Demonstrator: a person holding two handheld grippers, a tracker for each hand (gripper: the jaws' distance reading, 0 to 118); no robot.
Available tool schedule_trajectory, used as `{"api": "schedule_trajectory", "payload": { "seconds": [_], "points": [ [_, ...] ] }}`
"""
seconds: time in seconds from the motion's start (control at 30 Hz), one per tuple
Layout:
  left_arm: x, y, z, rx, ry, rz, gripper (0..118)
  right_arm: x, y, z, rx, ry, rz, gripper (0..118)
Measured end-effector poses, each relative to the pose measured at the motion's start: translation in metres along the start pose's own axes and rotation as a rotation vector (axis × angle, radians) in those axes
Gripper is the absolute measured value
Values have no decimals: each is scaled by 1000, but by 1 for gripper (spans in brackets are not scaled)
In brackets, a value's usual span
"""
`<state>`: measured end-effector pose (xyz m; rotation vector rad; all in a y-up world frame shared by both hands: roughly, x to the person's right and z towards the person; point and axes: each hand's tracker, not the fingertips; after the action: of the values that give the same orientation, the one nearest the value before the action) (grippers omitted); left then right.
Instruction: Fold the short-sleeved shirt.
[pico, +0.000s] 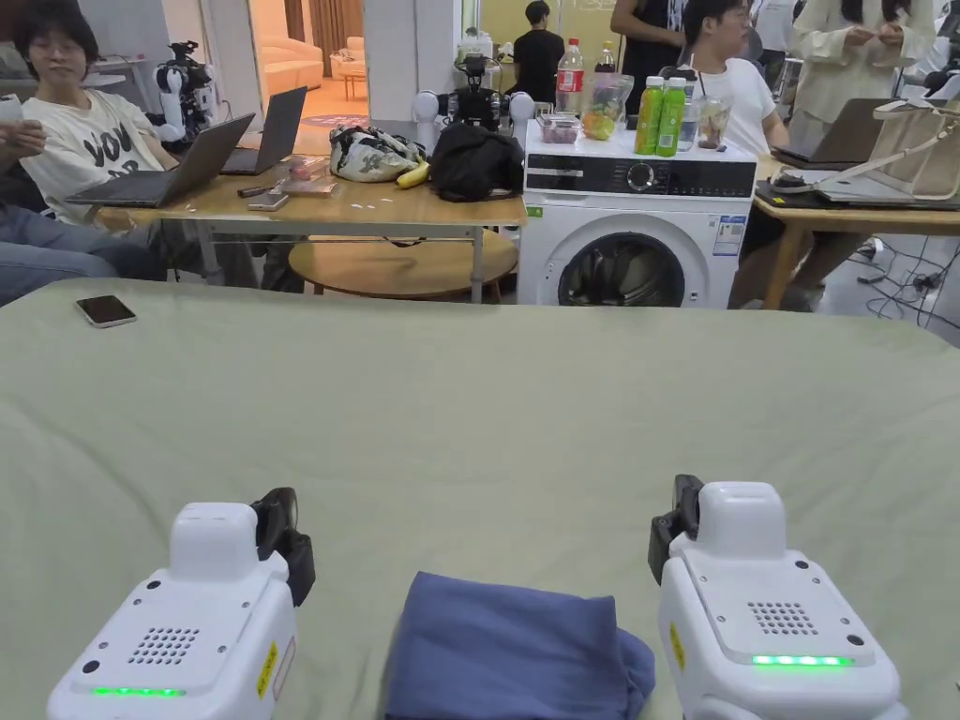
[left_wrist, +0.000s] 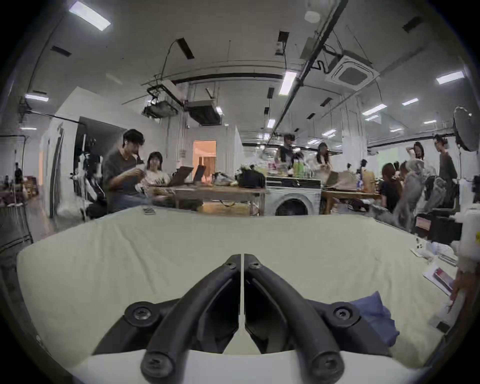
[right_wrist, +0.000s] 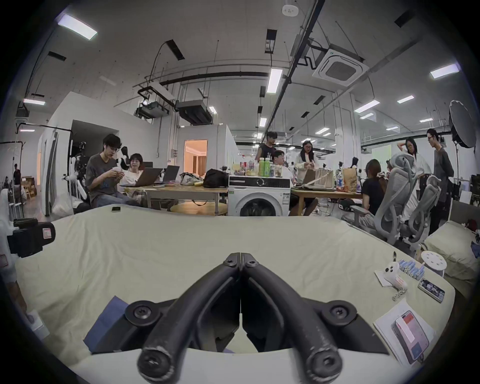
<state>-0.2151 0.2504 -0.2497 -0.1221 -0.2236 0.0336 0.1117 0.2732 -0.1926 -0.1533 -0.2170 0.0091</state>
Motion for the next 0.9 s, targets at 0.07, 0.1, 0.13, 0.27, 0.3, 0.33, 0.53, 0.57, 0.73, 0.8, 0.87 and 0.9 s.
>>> {"api": "schedule_trajectory", "payload": {
  "seconds": [0.07, 0.1, 0.13, 0.27, 0.3, 0.33, 0.53, 0.57, 0.73, 0.8, 0.87, 0.9],
  "points": [
    [-4, -1, 3, -2, 11, 5, 0, -3, -5, 6, -72, 51, -9, 0],
    [-7, -2, 4, -9, 10, 7, 0, -5, -10, 7, -123, 87, -2, 0],
    [-9, -2, 5, -13, 14, 10, 0, -9, -16, 6, -177, 108, 0, 0],
    [-17, -5, 9, -55, 9, 32, 0, -30, -53, -21, -445, 218, 27, 0],
    [-19, -7, 9, -83, -6, 45, 0, -37, -64, -34, -522, 214, 46, 0],
    [-20, -8, 10, -103, -7, 54, 0, -41, -74, -45, -594, 194, 52, 0],
    [-37, -17, 12, -306, -114, 194, 0, -48, -85, -65, -687, 129, 49, 0],
    [-41, -19, 9, -344, -147, 225, 0, -49, -84, -67, -691, 126, 49, 0],
    [-59, -27, -24, -582, -364, 432, 59, -38, -84, -62, -689, 162, 34, 0],
    [-63, -32, -45, -676, -461, 544, 71, -35, -84, -62, -690, 172, 24, 0],
    [-66, -39, -65, -734, -535, 615, 72, -36, -85, -62, -690, 176, 23, 0],
    [-65, -44, -73, -771, -544, 648, 73, -36, -85, -62, -690, 177, 25, 0]
  ]
}}
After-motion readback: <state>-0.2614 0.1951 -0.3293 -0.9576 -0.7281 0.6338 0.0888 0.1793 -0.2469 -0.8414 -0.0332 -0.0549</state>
